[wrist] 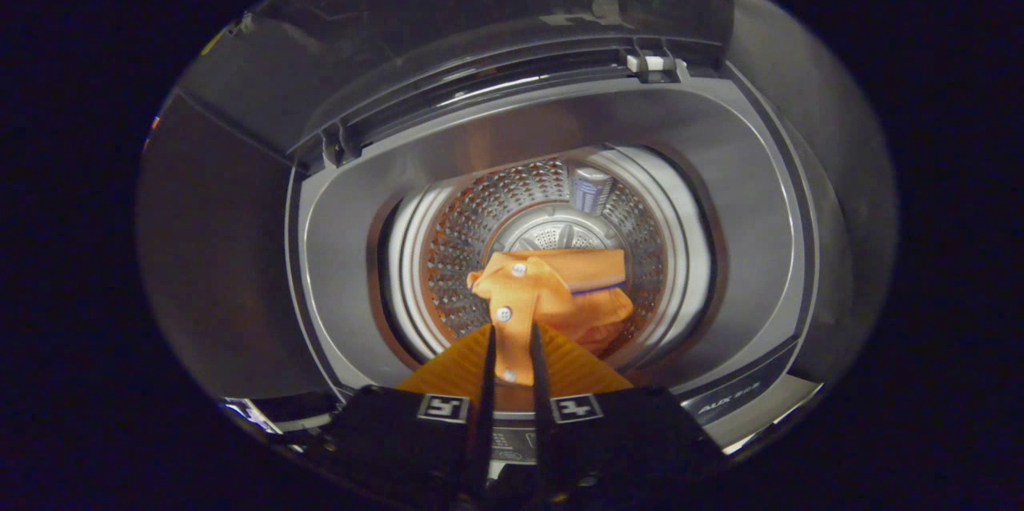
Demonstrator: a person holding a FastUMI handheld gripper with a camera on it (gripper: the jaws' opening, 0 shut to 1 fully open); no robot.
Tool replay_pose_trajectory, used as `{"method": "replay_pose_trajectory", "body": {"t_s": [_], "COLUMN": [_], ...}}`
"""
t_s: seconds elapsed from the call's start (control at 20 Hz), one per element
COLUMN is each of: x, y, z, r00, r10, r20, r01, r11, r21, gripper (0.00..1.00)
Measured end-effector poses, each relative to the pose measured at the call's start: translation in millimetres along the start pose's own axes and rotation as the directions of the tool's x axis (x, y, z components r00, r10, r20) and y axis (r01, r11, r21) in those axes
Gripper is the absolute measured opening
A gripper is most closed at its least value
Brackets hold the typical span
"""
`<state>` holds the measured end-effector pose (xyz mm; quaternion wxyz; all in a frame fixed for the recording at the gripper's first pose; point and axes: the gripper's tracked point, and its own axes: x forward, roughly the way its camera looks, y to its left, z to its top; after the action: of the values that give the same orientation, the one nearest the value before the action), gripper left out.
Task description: Put the clothes into the washing machine and then close the washing machine lid.
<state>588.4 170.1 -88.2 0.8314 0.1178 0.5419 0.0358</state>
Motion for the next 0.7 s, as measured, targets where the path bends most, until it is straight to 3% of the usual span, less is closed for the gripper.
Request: {"method": "replay_pose_trajectory", "body": {"t_s": [0.1, 0.15, 0.5, 0.7], "x": [-0.9, 0.0, -8.6, -28.0], "y": [-4.2, -1.6, -6.1, -7.5], "z": [-0.9, 1.0, 2.9, 19.2], "r00": [0.999, 0.999, 0.994, 0.97], "r10": [-0.024, -0.015, -0.05, -0.084], "r20": [0.024, 0.031, 0.098, 0.227], "r01": [0.024, 0.016, 0.057, 0.119], "r11": [1.0, 1.0, 0.996, 0.982], "r21": [-0.009, -0.014, -0.073, -0.145], "gripper": [0.54, 0.6, 0.61, 0.62]}}
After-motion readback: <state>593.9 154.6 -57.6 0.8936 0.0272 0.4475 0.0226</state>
